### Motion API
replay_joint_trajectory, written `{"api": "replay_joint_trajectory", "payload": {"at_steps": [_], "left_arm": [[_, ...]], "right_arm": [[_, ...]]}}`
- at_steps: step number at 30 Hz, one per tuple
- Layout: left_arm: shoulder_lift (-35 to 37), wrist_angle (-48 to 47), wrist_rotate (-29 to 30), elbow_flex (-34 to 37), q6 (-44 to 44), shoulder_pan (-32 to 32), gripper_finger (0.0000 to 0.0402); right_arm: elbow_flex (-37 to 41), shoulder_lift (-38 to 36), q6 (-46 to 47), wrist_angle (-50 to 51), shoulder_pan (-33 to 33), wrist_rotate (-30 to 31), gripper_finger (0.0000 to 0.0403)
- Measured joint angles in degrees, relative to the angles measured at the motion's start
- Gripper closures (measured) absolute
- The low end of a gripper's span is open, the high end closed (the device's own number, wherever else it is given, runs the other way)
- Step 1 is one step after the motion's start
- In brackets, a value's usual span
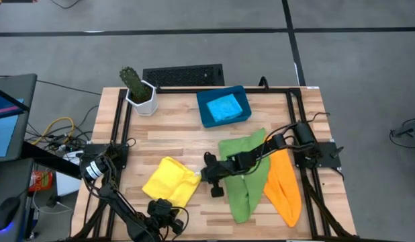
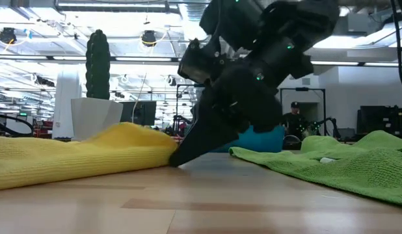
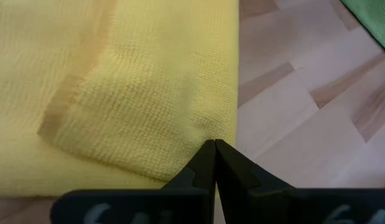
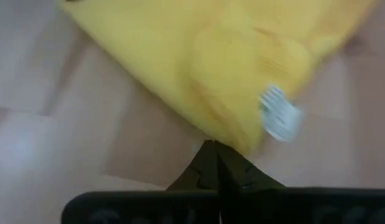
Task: Fold microfiber towels
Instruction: Fold the yellow microfiber cloth
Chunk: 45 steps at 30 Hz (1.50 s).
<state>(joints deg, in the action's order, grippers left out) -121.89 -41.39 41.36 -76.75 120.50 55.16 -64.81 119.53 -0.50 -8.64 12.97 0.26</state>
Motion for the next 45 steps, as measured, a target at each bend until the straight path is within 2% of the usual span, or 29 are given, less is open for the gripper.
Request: {"api": "replay_joint_trajectory", "payload": {"at_steps": [7,12,18,22,27,31,33,40,45], "left_arm": [[0.0,0.0,-0.1,0.0,-0.7,0.0,0.0401],[0.0,0.1,-0.1,0.0,-1.5,0.0,0.0401],[0.0,0.2,-0.7,0.0,-1.5,0.0,0.0402],[0.0,0.0,-0.6,0.0,-1.4,0.0,0.0401],[0.0,0.2,-0.5,0.0,-1.5,-0.1,0.0402],[0.0,0.2,-0.5,0.0,-1.5,-0.1,0.0402],[0.0,0.4,-0.5,0.0,-1.5,-0.1,0.0402],[0.0,0.8,-1.1,0.0,-1.5,-0.1,0.0402],[0.0,0.7,-1.1,0.0,-1.6,0.0,0.0401]], "right_arm": [[-1.5,0.0,-3.9,2.8,-5.2,2.3,0.0372],[-4.2,0.3,-5.3,3.3,-7.7,4.0,0.0383],[-3.8,-7.9,-5.0,11.3,-6.9,-4.1,0.0393],[0.0,-12.2,-3.1,8.4,-3.1,-6.3,0.0388],[3.5,-8.7,-0.9,1.6,2.3,-6.3,0.0392],[2.7,-4.3,-0.4,-5.1,3.9,-5.8,0.0389],[1.8,-2.7,-0.4,-5.4,4.1,-3.6,0.0388],[0.7,-2.0,-3.4,-5.6,-0.9,3.2,0.0388],[0.7,-2.3,-4.0,-5.3,-5.8,3.3,0.0383]]}}
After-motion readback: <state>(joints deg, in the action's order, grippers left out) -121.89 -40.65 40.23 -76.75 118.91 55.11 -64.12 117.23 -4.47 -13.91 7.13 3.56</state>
